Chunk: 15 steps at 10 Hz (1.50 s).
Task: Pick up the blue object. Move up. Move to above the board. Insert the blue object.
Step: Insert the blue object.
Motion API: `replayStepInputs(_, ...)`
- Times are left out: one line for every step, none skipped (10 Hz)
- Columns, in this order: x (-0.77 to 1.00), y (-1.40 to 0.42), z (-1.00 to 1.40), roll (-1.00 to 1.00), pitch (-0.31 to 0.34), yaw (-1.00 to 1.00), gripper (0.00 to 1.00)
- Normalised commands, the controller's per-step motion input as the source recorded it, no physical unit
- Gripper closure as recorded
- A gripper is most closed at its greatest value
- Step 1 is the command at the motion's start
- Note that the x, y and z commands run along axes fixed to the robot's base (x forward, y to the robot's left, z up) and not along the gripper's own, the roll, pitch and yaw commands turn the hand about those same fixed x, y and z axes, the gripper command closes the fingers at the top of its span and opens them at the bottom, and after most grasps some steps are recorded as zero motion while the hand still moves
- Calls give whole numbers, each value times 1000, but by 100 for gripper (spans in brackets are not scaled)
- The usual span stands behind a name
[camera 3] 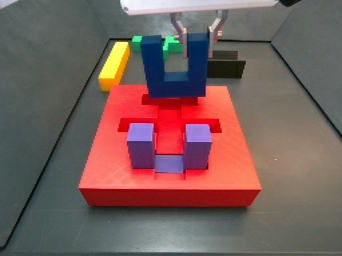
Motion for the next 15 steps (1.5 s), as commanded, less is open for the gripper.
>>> replayStepInputs(-26, 0, -163, -183, -61, 183, 100)
replayStepInputs(0, 0, -109, -193, -47, 294, 100)
replayStepInputs(0, 0, -86, -164, -50, 343, 100)
replayStepInputs(0, 0, -14, -51, 0, 117, 100)
replayStepInputs(0, 0, -54, 0, 0, 0, 100)
replayStepInputs(-23, 3, -74, 90, 0, -40, 100)
replayStepInputs(0, 0, -63, 126, 0, -106, 100)
replayStepInputs(0, 0, -51, 173, 3, -163, 100)
replayStepInputs(0, 0, 0, 124, 1, -109, 100)
replayStepInputs(0, 0, 0, 37, 14, -86, 100)
replayStepInputs(0, 0, 0, 4, 0, -23, 100)
replayStepInputs(0, 0, -109, 0, 0, 0, 100)
replayStepInputs(-9, -106, -111, 0, -17, 49, 100)
replayStepInputs(0, -71, -71, 0, -1, 31, 100)
replayStepInputs(0, -26, -20, 0, 0, 0, 100)
